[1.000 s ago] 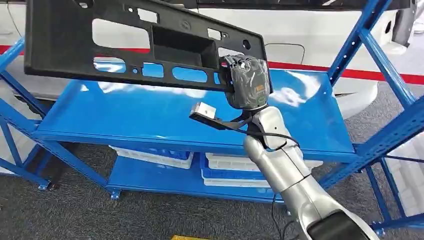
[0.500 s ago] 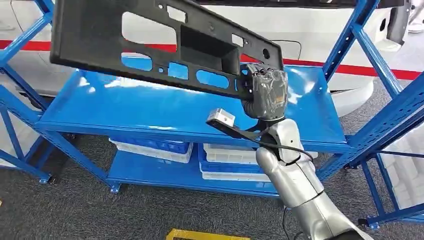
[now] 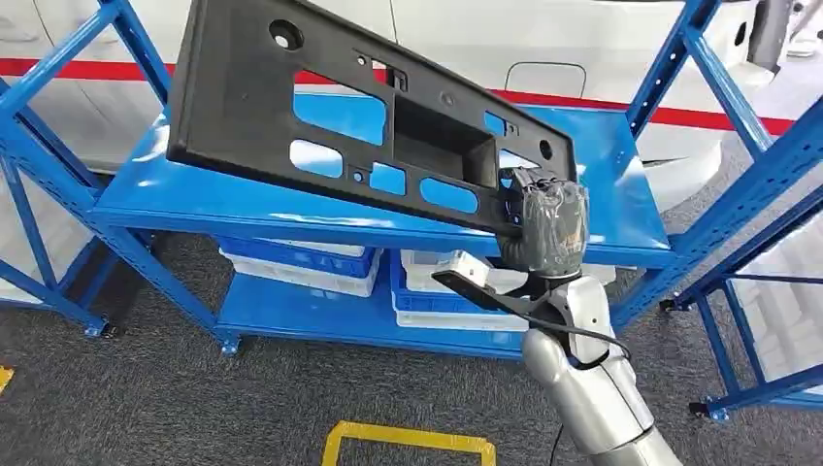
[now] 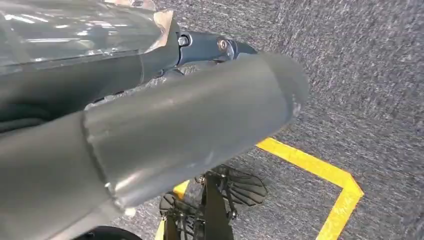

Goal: Take the parts from the cabinet and place them on the table.

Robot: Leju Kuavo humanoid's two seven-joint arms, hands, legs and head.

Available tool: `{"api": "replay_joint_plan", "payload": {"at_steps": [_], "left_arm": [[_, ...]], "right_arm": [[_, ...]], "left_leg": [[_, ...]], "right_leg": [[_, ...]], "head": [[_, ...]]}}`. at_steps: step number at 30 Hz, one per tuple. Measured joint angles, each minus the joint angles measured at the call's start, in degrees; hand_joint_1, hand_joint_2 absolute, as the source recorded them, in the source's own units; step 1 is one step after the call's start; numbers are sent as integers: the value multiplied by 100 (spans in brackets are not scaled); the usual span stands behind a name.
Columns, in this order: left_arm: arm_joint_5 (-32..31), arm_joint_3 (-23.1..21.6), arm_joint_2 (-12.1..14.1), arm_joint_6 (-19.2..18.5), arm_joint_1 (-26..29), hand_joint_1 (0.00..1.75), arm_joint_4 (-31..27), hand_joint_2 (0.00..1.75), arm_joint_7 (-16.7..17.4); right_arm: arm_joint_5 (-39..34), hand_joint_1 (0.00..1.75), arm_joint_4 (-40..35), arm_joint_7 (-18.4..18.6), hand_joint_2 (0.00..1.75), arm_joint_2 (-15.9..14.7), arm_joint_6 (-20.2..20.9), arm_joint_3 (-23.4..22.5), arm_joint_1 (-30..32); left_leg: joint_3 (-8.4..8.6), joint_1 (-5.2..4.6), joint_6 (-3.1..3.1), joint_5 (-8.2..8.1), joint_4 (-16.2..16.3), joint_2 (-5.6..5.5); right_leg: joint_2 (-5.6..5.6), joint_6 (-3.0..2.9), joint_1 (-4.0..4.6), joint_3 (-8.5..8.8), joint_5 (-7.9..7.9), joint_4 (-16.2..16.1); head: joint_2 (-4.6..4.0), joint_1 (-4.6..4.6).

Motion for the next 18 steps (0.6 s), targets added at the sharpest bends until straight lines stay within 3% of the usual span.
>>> {"api": "replay_joint_plan", "payload": {"at_steps": [1, 2, 3, 4, 6, 7, 8, 9, 10, 12, 13, 14, 16, 17, 18], "left_arm": [[0, 0, -2, 2, -6, 0, 0, 0, -27], [0, 0, -7, 2, -8, 0, 0, 0, -79], [2, 0, -13, 0, -9, 0, 0, 0, -116], [4, 0, -22, -7, -15, 0, 0, 0, -153], [18, 2, -26, -7, -30, 0, 0, 0, -214], [28, 2, -26, -9, -39, 0, 0, 0, -239], [31, 4, -29, -11, -42, 0, 0, 0, -265], [46, 4, -33, -11, -41, 0, 0, 0, -278], [55, 4, -33, -9, -42, 0, 0, 0, -280], [57, 7, -31, 9, -47, 0, -2, 0, -280], [55, 7, -31, 15, -58, 0, -4, 0, -278], [55, 7, -31, 17, -59, 0, -4, 0, -278], [55, 7, -31, 22, -53, 0, -4, 0, -276], [57, 9, -29, 22, -50, 0, -2, 0, -273], [63, 9, -37, 22, -49, 0, -2, 0, -273]], "right_arm": [[-57, 175, -11, -20, 175, 2, 33, -35, 55], [-156, 175, -35, -70, 175, 6, 35, -62, 132], [-260, 175, -61, -129, 175, 11, 35, -86, 191], [-324, 175, -83, -175, 175, 20, 35, -99, 242], [-411, 175, -146, -279, 175, 37, 35, -133, 353], [-438, 175, -169, -324, 175, 41, 35, -151, 416], [-462, 175, -190, -356, 175, 52, 31, -164, 486], [-486, 175, -210, -398, 175, 59, 26, -186, 565], [-514, 175, -251, -439, 175, 61, 18, -197, 644], [-603, 175, -357, -539, 175, 59, 11, -221, 788], [-632, 175, -430, -581, 175, 59, 7, -232, 860], [-647, 175, -486, -606, 175, 59, -6, -243, 905], [-663, 175, -540, -623, 175, 59, -9, -243, 961], [-667, 175, -577, -623, 175, 59, -11, -247, 999], [-669, 175, -597, -623, 175, 52, -13, -263, 1029]], "left_leg": [[-3, 4, -27, 31, -4, -3], [-8, 6, -59, 60, -7, -21], [-53, 47, -85, -18, 36, -38], [-140, 49, -112, -350, 236, -28], [-358, 61, -175, -1027, 1047, -29], [-455, 64, -200, -1218, 1472, -28], [-482, 69, -216, -1258, 1758, -27], [-398, 76, -218, -1159, 1799, -28], [-181, 86, -212, -952, 1573, -27], [489, 103, -184, -647, 651, -27], [790, 98, -158, -795, 157, -41], [915, 69, -142, -837, -54, -51], [861, 27, -90, -805, -27, -49], [837, 8, -30, -763, -37, -47], [760, 68, 70, -652, -128, -5]], "right_leg": [[4, -6, 10, -25, 4, 34], [-4, -64, -6, -49, 40, 28], [-31, -147, -120, -66, 99, 8], [-39, -246, -94, -93, 167, 8], [-42, -295, -74, -229, 283, 19], [-43, -294, -66, -301, 335, 24], [-44, -285, -62, -365, 379, 31], [-46, -275, -60, -427, 425, 40], [-46, -247, -60, -493, 460, 59], [-42, -205, -60, -591, 510, 108], [-42, -175, -49, -624, 531, 136], [-47, -147, -22, -646, 569, 149], [-55, -35, -42, -662, 654, 120], [-56, 1, -45, -665, 700, 95], [-43, 19, -8, -711, 675, 139]], "head": [[2, -7], [0, -13], [0, 0], [0, -24], [0, -37], [0, -42], [0, -37], [0, -37], [0, -39], [0, -42], [0, -39], [0, -33], [0, -44], [0, -29], [0, -29]]}}
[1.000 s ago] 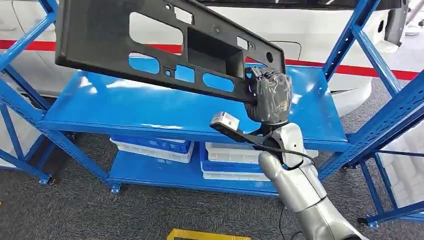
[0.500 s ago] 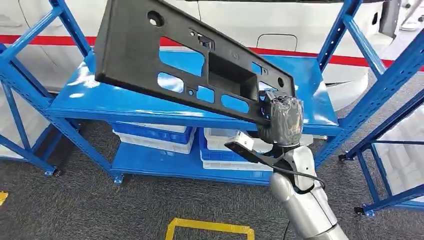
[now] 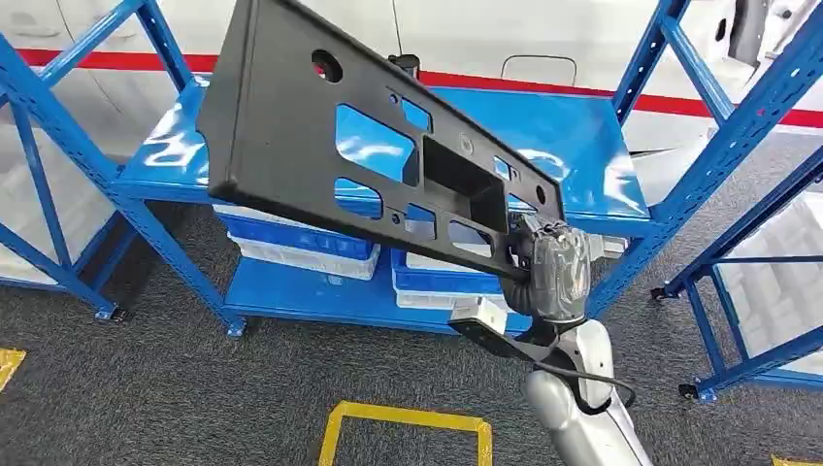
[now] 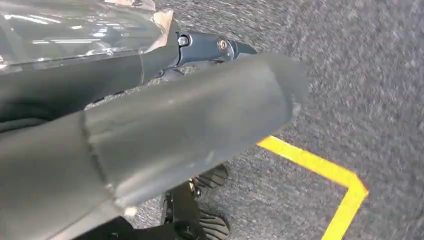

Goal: Take the parts from the cabinet and place them on the table.

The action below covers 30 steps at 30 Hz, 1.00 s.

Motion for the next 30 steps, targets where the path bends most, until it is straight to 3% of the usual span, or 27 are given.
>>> {"api": "replay_joint_plan", "payload": {"at_steps": [1, 2, 4, 5, 6, 7, 8, 9, 10, 11, 12, 14, 15, 16, 17, 18, 19, 20, 21, 22, 24, 25, 26, 27, 29, 30], "left_arm": [[0, 0, -5, 0, -14, 0, 0, 0, 0], [0, 0, -5, 0, -26, 0, -2, 0, -2], [0, 2, 0, 2, -18, 0, -2, 0, 0], [0, 2, 0, 22, -16, 0, -2, 0, 7], [4, 2, -2, 41, -12, 0, -2, 0, 17], [11, 2, -2, 54, -8, 0, -2, 0, 32], [22, 4, -5, 79, -1, 0, -2, 0, 42], [26, 7, -11, 105, 8, 0, -2, 0, 68], [28, 11, -7, 111, 16, 0, -2, 0, 94], [28, 18, -2, 127, 25, 0, -2, 0, 112], [35, 26, 0, 149, 34, 0, -2, 0, 118], [37, 33, 2, 160, 60, 0, -2, 0, 118], [37, 35, 13, 162, 89, 0, 0, 0, 118], [37, 39, 11, 164, 98, 0, 4, 0, 109], [35, 37, 0, 162, 114, 0, 4, 0, 109], [35, 39, -7, 162, 114, 0, 4, 0, 103], [35, 39, -5, 162, 111, 0, 4, 0, 98], [35, 41, -5, 162, 108, 0, 4, 0, 90], [37, 42, -5, 164, 109, 0, 4, 0, 83], [42, 48, -11, 164, 110, 0, 4, 0, 63], [50, 68, -13, 164, 108, 0, 2, 0, 15], [52, 85, -13, 166, 100, 0, 2, 0, 4], [57, 90, -13, 173, 91, 0, 0, 0, 2], [66, 96, -13, 186, 90, 0, 0, 0, -2], [109, 129, -13, 205, 103, 0, 0, 0, -9], [114, 146, -13, 205, 109, 0, 0, 0, -9]], "right_arm": [[0, 175, -15, 0, 175, -2, -2, -19, 21], [-7, 175, -33, 0, 175, -2, -7, -31, 32], [-7, 175, -57, -2, 175, -11, -9, -52, 50], [-11, 175, -65, -20, 175, -13, -9, -68, 79], [-20, 175, -74, -43, 175, -17, -9, -72, 117], [-26, 175, -96, -76, 175, -22, -9, -74, 158], [-33, 175, -131, -103, 175, -22, -9, -81, 202], [-41, 175, -187, -124, 175, -24, -9, -81, 248], [-78, 175, -244, -151, 175, -24, -4, -81, 285], [-120, 175, -300, -177, 175, -24, 4, -81, 311], [-184, 175, -350, -201, 175, -28, 13, -87, 350], [-348, 175, -391, -225, 175, -44, 59, -100, 468], [-448, 175, -398, -241, 175, -46, 77, -114, 523], [-578, 175, -400, -267, 175, -48, 125, -129, 565], [-698, 175, -404, -297, 175, -50, 155, -146, 601], [-859, 175, -422, -348, 175, -52, 175, -181, 644], [-1041, 175, -437, -420, 175, -52, 201, -225, 690], [-1264, 175, -448, -516, 175, -59, 243, -278, 748], [-1415, 175, -450, -582, 175, -63, 260, -317, 798], [-1633, 175, -450, -676, 175, -66, 286, -396, 879], [-2003, 175, -474, -831, 175, -66, 350, -550, 1002], [-2178, 175, -503, -959, 175, -66, 363, -627, 1069], [-2374, 175, -540, -1074, 175, -66, 380, -706, 1145], [-2571, 175, -568, -1181, 175, -66, 422, -780, 1204], [-2833, 175, -599, -1344, 175, -52, 477, -920, 1305], [-2883, 175, -620, -1359, 175, -44, 487, -979, 1367]], "left_leg": [[-34, -20, 33, 71, -7, 10], [-134, -21, 95, 149, -2, 17], [-305, -31, 102, 278, 4, 27], [-411, -32, 99, 356, 11, 33], [-512, -32, 89, 432, 15, 37], [-598, -31, 74, 492, 19, 39], [-684, -30, 54, 552, 29, 39], [-773, -30, 27, 613, 47, 37], [-816, -34, -6, 662, 82, 34], [-887, -77, -40, 688, 137, 30], [-908, -76, -71, 758, 146, 38], [-916, -55, -127, 862, 116, 34], [-939, -54, -167, 903, 118, 19], [-994, -17, -203, 655, 202, 4], [-1038, -9, -229, 272, 412, 7], [-1103, 2, -260, -123, 780, 3], [-1176, 4, -285, -411, 1192, 3], [-1233, 5, -307, -559, 1624, 3], [-1227, 8, -316, -511, 1832, 3], [-1101, 17, -318, -274, 1869, 3], [-554, 37, -297, 92, 1269, 3], [-183, 42, -275, 3, 735, -13], [75, 19, -233, -242, 345, -43], [159, -7, -192, -283, 136, -47], [106, -69, -105, -230, 159, -35], [69, -75, -28, -151, 107, -20]], "right_leg": [[13, -22, -22, -103, -188, 119], [17, -95, -23, -242, -540, 436], [18, -140, -32, -436, -1064, 1245], [18, -95, -31, -497, -1171, 1649], [18, -21, -33, -445, -1100, 1805], [18, 59, -33, -301, -946, 1721], [17, 132, -34, -60, -757, 1439], [17, 165, -48, 306, -629, 941], [16, 138, -63, 684, -674, 424], [21, 89, -18, 1069, -822, -163], [48, 14, -7, 1072, -910, -279], [44, -24, 30, 955, -873, -184], [33, -102, -16, 908, -823, -201], [10, -187, -70, 868, -749, -195], [7, -268, -63, 799, -681, -194], [-3, -305, -44, 723, -612, -192], [-15, -319, -28, 693, -546, -183], [-22, -319, -14, 586, -474, -163], [-23, -310, -9, 508, -430, -139], [-23, -289, -8, 384, -377, -89], [-21, -257, -11, 195, -323, 16], [-22, -229, -12, 142, -304, 69], [-22, -177, 1, 99, -270, 81], [-35, -137, 5, 99, -242, 79], [-53, -53, -30, 88, -132, 47], [-49, 0, -14, 68, -80, 18]], "head": [[0, -4], [0, 31], [0, 46], [0, 50], [0, 50], [0, 55], [0, 61], [0, 57], [0, 59], [0, 74], [0, 41], [2, 37], [0, 42], [0, 31], [0, 22], [0, -11], [0, 0], [0, -4], [0, -4], [0, -4], [0, -9], [0, -9], [0, -13], [0, 9], [0, 0], [2, 4]]}}
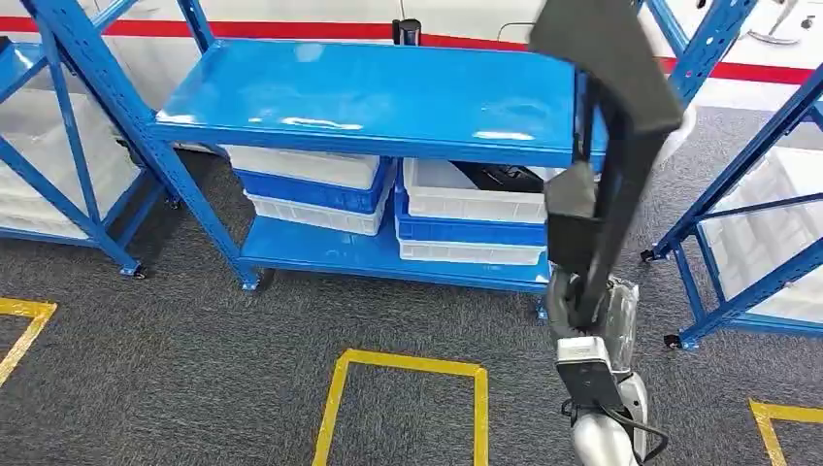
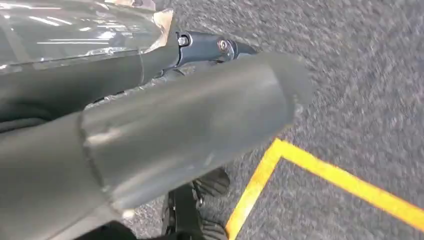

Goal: Take the parts from the cabinet and place them on the table.

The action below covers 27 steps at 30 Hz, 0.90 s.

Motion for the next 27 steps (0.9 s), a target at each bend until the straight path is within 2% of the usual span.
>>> {"api": "replay_joint_plan", "payload": {"at_steps": [1, 2, 3, 4, 5, 6, 7, 8, 9, 10, 11, 12, 13, 14, 15, 16, 17, 18, 19, 20, 21, 22, 23, 24, 25, 26, 27], "left_arm": [[7, 24, -20, 2, -2, 0, 2, 0, 0], [7, 33, -24, 2, -6, 0, 2, 0, -2], [11, 39, -20, 11, -12, 0, 2, 0, -7], [37, 50, -26, 24, -9, 0, 2, 0, -7], [57, 61, -26, 37, -6, 0, 2, 0, -7], [61, 81, -31, 70, -2, 0, 2, 0, 0], [72, 101, -44, 85, 1, 0, 2, 0, 0], [90, 116, -52, 98, 3, 0, 2, 0, 4], [116, 127, -59, 109, 2, 0, 2, 0, 4], [120, 136, -66, 120, 2, 0, 2, 0, 7], [120, 158, -35, 138, 6, 0, 2, 0, 9], [120, 175, -48, 140, 6, 0, 2, 0, 9], [120, 186, -48, 142, 4, 0, 2, 0, 9], [120, 190, -39, 144, 9, 0, 2, 0, 9], [120, 192, -37, 144, 25, 0, 2, 0, 9], [120, 195, -37, 142, 46, 0, 7, 0, 9], [120, 195, -37, 135, 53, 0, 7, 0, 7], [120, 195, -39, 131, 67, 0, 7, 0, 0], [118, 195, -37, 112, 71, 0, 4, 0, -15], [118, 197, -33, 92, 69, 0, 4, 0, -33], [116, 195, -33, 85, 68, 0, 4, 0, -46], [114, 195, -33, 85, 70, 0, 4, 0, -59], [114, 197, -35, 85, 71, 0, 4, 0, -63], [114, 195, -33, 85, 71, 0, 4, 0, -66], [114, 195, -33, 85, 66, 0, 2, 0, -74], [114, 195, -31, 85, 54, 0, -4, 0, -79], [111, 197, -31, 83, 46, 0, -6, 0, -81]], "right_arm": [[-27, 175, -5, -7, 175, -2, 2, -52, 41], [-42, 175, -13, -20, 175, -2, 11, -103, 74], [-62, 175, -16, -40, 175, 4, 31, -125, 92], [-105, 175, -16, -74, 175, 4, 59, -155, 114], [-145, 175, -16, -99, 175, 4, 83, -182, 135], [-204, 175, -11, -136, 175, 7, 123, -208, 145], [-256, 175, 2, -184, 175, 7, 177, -230, 141], [-295, 175, 17, -212, 175, 9, 217, -247, 133], [-319, 175, 33, -238, 175, 9, 245, -247, 123], [-335, 175, 52, -256, 175, 15, 278, -247, 103], [-337, 175, 72, -269, 175, 33, 284, -245, 66], [-339, 175, 81, -280, 175, 55, 284, -245, 53], [-337, 175, 98, -284, 175, 66, 286, -243, 50], [-339, 175, 116, -284, 175, 74, 286, -243, 47], [-339, 175, 140, -284, 175, 83, 286, -245, 51], [-341, 175, 159, -284, 175, 94, 286, -247, 35], [-357, 175, 173, -284, 175, 116, 293, -247, 38], [-363, 175, 175, -284, 175, 136, 302, -247, 31], [-374, 175, 175, -284, 175, 151, 304, -247, 28], [-374, 175, 175, -284, 175, 162, 304, -247, 32], [-376, 175, 177, -284, 175, 168, 304, -247, 33], [-376, 175, 177, -284, 175, 173, 304, -247, 33], [-376, 175, 177, -284, 175, 177, 304, -247, 33], [-376, 175, 177, -284, 175, 184, 304, -247, 32], [-376, 175, 177, -284, 175, 192, 304, -247, 31], [-376, 175, 175, -284, 175, 199, 304, -247, 28], [-376, 175, 175, -284, 175, 205, 304, -250, 17]], "left_leg": [[-55, 50, 67, 106, -72, 50], [-115, 44, 113, 167, -86, 53], [-188, 44, 155, 243, -82, 63], [-290, 42, 151, 323, -78, 70], [-398, 42, 144, 401, -71, 74], [-497, 44, 133, 480, -67, 82], [-600, 50, 115, 553, -62, 91], [-703, 61, 86, 624, -50, 95], [-794, 77, 49, 684, -28, 95], [-887, 94, -1, 742, 24, 94], [-971, 59, -49, 777, 85, 89], [-1003, 48, -91, 825, 122, 86], [-1009, 30, -107, 882, 121, 82], [-1035, 40, -99, 929, 118, 67], [-1052, 70, -117, 974, 121, 72], [-1101, 110, -161, 905, 165, 70], [-1174, 116, -180, 567, 315, 61], [-1250, 112, -191, 140, 630, 57], [-1337, 112, -202, -189, 1040, 51], [-1417, 112, -203, -426, 1488, 49], [-1444, 110, -191, -470, 1853, 45], [-1370, 110, -167, -359, 1960, 40], [-1187, 110, -137, -172, 1833, 33], [-894, 108, -103, 10, 1504, 27], [-477, 103, -55, 110, 974, 18], [-119, 87, -14, -39, 449, -12], [100, 50, -11, -135, 80, -20]], "right_leg": [[5, -17, -7, -29, -123, 100], [34, -67, 2, -145, -394, 268], [44, -119, -12, -257, -711, 576], [47, -142, -23, -362, -1005, 986], [51, -113, -39, -441, -1175, 1410], [52, -36, -57, -464, -1173, 1699], [52, 63, -76, -387, -1031, 1738], [51, 178, -102, -188, -806, 1557], [51, 264, -132, 85, -616, 1190], [51, 297, -169, 476, -535, 633], [66, 269, -165, 861, -741, 77], [101, 161, -77, 943, -862, -180], [85, 143, -96, 858, -847, -138], [81, 98, -125, 845, -820, -84], [70, 68, -140, 758, -797, -35], [52, -19, -158, 698, -743, -24], [45, -107, -135, 632, -682, -14], [42, -158, -121, 554, -610, -12], [43, -189, -103, 519, -541, -4], [36, -204, -80, 429, -468, 1], [35, -207, -59, 330, -395, 15], [34, -208, -43, 246, -339, 23], [35, -202, -28, 171, -290, 31], [36, -192, -16, 108, -247, 35], [40, -186, -10, 56, -193, 35], [38, -158, -10, 36, -149, 40], [39, -108, 31, 10, -113, 46]], "head": [[-2, -2], [-2, 9], [-2, 26], [-2, 33], [0, 26], [-2, 48], [0, 50], [-2, 48], [-2, 50], [-2, 48], [-2, 85], [0, 87], [-2, 61], [0, 48], [-2, 39], [-2, 48], [-2, 33], [-2, 31], [-2, 11], [-2, 2], [0, 4], [0, 2], [-2, 2], [-2, 4], [0, 0], [0, 4], [-2, 13]]}}
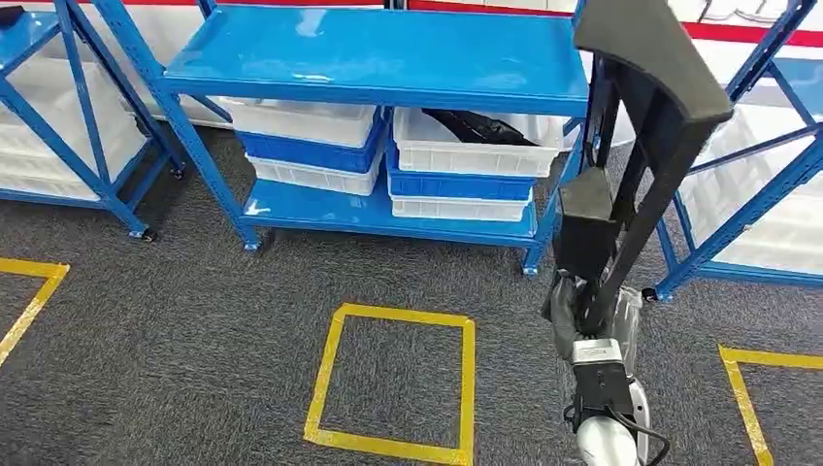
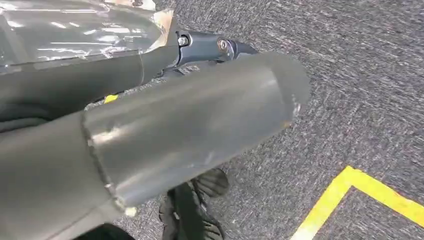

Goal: Take the parts from the cabinet and place them on the table.

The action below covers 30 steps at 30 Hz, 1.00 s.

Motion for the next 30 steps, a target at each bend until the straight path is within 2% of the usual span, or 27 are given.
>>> {"api": "replay_joint_plan", "payload": {"at_steps": [1, 3, 4, 5, 6, 7, 8, 9, 10, 11, 12, 13, 14, 15, 16, 18, 19, 20, 22, 23, 24, 25, 26, 27, 28, 29, 30], "left_arm": [[0, -2, -2, 0, -9, 0, 0, 0, 0], [-2, 0, 0, 2, 0, 0, 0, 0, -2], [-2, 0, -7, 0, 9, 0, 4, 0, -2], [-2, -2, -15, -2, 2, 0, 9, 0, -9], [-7, -2, -13, -11, 2, 0, 6, 0, -13], [-20, 0, -9, -15, 2, 0, 6, 0, -15], [-42, -2, -11, -15, 0, 0, 6, 0, -13], [-46, -2, -11, -15, -2, 0, 6, 0, -13], [-46, -2, -13, -15, 0, 0, 6, 0, -13], [-46, 0, -15, -13, 1, 0, 6, 0, -13], [-46, 0, -18, -7, 0, 0, 6, 0, -13], [-44, 4, -20, -5, -1, 0, 6, 0, -13], [-42, 11, -20, 0, -2, 0, 6, 0, -15], [-33, 17, -26, 2, 0, 0, 4, 0, -22], [-26, 22, -31, 4, 3, 0, 4, 0, -24], [-9, 35, -28, 6, 3, 0, 4, 0, -35], [0, 42, -24, 6, 8, 0, 4, 0, -37], [0, 52, -9, 4, 24, 0, 9, 0, -39], [2, 68, -11, 2, 46, 0, 11, 0, -37], [7, 79, -2, 0, 43, 0, 9, 0, -37], [7, 83, 4, -7, 41, 0, 9, 0, -39], [7, 85, 2, -15, 41, 0, 9, 0, -44], [4, 90, 2, -18, 42, 0, 9, 0, -53], [4, 94, 4, -24, 43, 0, 9, 0, -70], [-2, 98, 4, -35, 42, 0, 7, 0, -120], [-2, 101, 9, -53, 39, 0, 2, 0, -147], [-4, 101, 0, -70, 35, 0, 2, 0, -153]], "right_arm": [[0, 175, 0, 0, 175, 2, 0, 0, -13], [0, 175, 0, 0, 175, 17, 0, 4, -25], [0, 175, 0, 2, 175, 17, 0, 2, -17], [0, 175, 0, 2, 175, 17, 0, 0, -16], [2, 175, 0, 2, 175, 15, -2, -4, -28], [31, 175, 0, 2, 175, 17, -7, -7, -27], [81, 175, 0, 9, 175, 20, -7, -7, -22], [138, 175, 2, 9, 175, 20, -9, -9, -20], [201, 175, 2, 9, 175, 20, -11, -18, -20], [249, 175, 2, 9, 175, 22, -13, -28, -21], [276, 175, 4, 11, 175, 26, -13, -33, -23], [300, 175, 9, 9, 175, 26, -13, -33, -28], [304, 175, 15, 9, 175, 28, -13, -33, -46], [306, 175, 18, 9, 175, 33, -13, -31, -86], [306, 175, 18, 7, 175, 42, -13, -31, -127], [308, 175, 55, -2, 175, 44, -17, -31, -202], [308, 175, 72, -2, 175, 44, -17, -31, -206], [313, 175, 101, -2, 175, 46, -17, -35, -216], [358, 175, 127, 0, 175, 81, -22, -33, -225], [389, 175, 133, 0, 175, 94, -28, -31, -228], [415, 175, 144, 4, 175, 103, -31, -31, -233], [431, 175, 153, 13, 175, 114, -33, -28, -235], [466, 175, 166, 35, 175, 125, -35, -28, -233], [485, 175, 173, 37, 175, 129, -37, -28, -233], [503, 175, 175, 39, 175, 133, -39, -28, -231], [514, 175, 175, 42, 175, 140, -44, -31, -235], [518, 175, 175, 44, 175, 146, -46, -31, -240]], "left_leg": [[-5, -25, -5, -7, -25, 3], [-62, -81, 67, 71, -25, 0], [-152, -61, 120, 178, -99, 22], [-205, -47, 160, 257, -116, 62], [-299, -42, 221, 316, -116, 61], [-393, -54, 234, 393, -116, 72], [-484, -63, 247, 473, -113, 77], [-557, -74, 248, 537, -111, 83], [-662, -82, 245, 620, -109, 89], [-758, -88, 241, 696, -98, 92], [-857, -91, 230, 768, -93, 93], [-945, -95, 213, 846, -85, 90], [-1008, -96, 192, 916, -78, 87], [-1060, -125, 157, 970, -69, 84], [-1079, -130, 133, 1039, -68, 96], [-1104, -105, 81, 1198, -143, 96], [-1113, -113, 44, 1261, -160, 85], [-1171, -74, -2, 1140, -115, 48], [-1295, -40, -88, 389, 398, 29], [-1396, -22, -125, 51, 865, 22], [-1479, -8, -163, -147, 1298, 21], [-1508, 12, -191, -171, 1626, 22], [-1431, 43, -217, 2, 1736, 22], [-1308, 68, -232, 158, 1636, 24], [-1020, 103, -259, 385, 1285, 24], [-621, 139, -292, 488, 741, 24], [-348, 140, -342, 232, 312, -6]], "right_leg": [[-11, 49, -32, -16, 58, -21], [-17, 131, -67, -37, 162, -47], [1, 187, 2, -66, 192, -45], [10, 138, -47, -156, -24, 92], [20, 72, -31, -274, -290, 315], [21, 14, -34, -374, -629, 718], [24, -6, -42, -464, -904, 1164], [25, 12, -41, -509, -1036, 1497], [24, 78, -43, -491, -1018, 1765], [25, 155, -44, -380, -860, 1781], [24, 233, -43, -150, -644, 1559], [24, 269, -43, 193, -459, 1109], [25, 232, -40, 583, -432, 551], [24, 145, -5, 1025, -614, -71], [32, 100, 32, 1190, -724, -496], [45, 83, 50, 1031, -661, -413], [40, 26, 53, 990, -604, -413], [13, -57, -98, 954, -517, -424], [-13, -183, -65, 825, -398, -402], [-21, -191, -60, 765, -335, -382], [-26, -184, -57, 689, -278, -356], [-31, -165, -59, 590, -227, -314], [-31, -128, -71, 468, -186, -254], [-29, -133, -80, 393, -176, -230], [-30, -104, -101, 298, -156, -169], [-29, -78, -112, 231, -141, -107], [-31, -49, -93, 169, -124, -77]], "head": [[2, 3], [0, -9], [0, 9], [0, -6], [0, 12], [2, 64], [0, 62], [2, 66], [0, 86], [0, 83], [0, 88], [0, 86], [0, 88], [2, 90], [2, 75], [0, 70], [0, 57], [0, 74], [0, 29], [0, 18], [0, 25], [0, 20], [0, 20], [0, 20], [0, 18], [0, 18], [0, 11]]}}
